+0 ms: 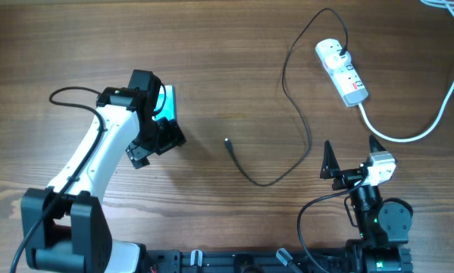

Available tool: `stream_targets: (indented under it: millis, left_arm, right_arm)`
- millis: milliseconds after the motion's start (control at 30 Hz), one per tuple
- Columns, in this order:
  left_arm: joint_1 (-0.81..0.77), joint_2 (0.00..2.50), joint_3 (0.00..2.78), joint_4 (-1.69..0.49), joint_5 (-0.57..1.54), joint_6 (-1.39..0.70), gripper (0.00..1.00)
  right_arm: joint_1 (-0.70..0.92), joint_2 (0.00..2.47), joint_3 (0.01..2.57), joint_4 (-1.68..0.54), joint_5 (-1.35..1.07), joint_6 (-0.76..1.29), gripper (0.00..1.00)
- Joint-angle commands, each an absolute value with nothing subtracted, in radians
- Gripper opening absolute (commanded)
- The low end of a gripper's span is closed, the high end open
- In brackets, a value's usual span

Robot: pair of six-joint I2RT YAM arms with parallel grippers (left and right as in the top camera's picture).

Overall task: Plug charger to phone and switch on socket
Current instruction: 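Lower the left gripper over the Galaxy S25 phone's bottom edge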

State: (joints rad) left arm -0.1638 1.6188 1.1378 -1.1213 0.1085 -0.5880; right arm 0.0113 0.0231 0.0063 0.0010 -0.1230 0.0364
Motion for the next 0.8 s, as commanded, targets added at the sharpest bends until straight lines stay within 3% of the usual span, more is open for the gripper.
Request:
stream_targets:
  millis: [0, 767]
  left_arm:
    - [-0.168, 1.633, 1.129, -1.106, 0.098, -0.596, 1.00]
    - [-0.168, 1.638, 1.129, -0.942, 0.028, -0.585, 1.00]
  right_arm:
    - [0.007, 0.018, 0.005, 0.007, -0.123, 0.028, 1.00]
    - [0.007, 0.018, 0.005, 0.007, -0.123, 0.028, 1.00]
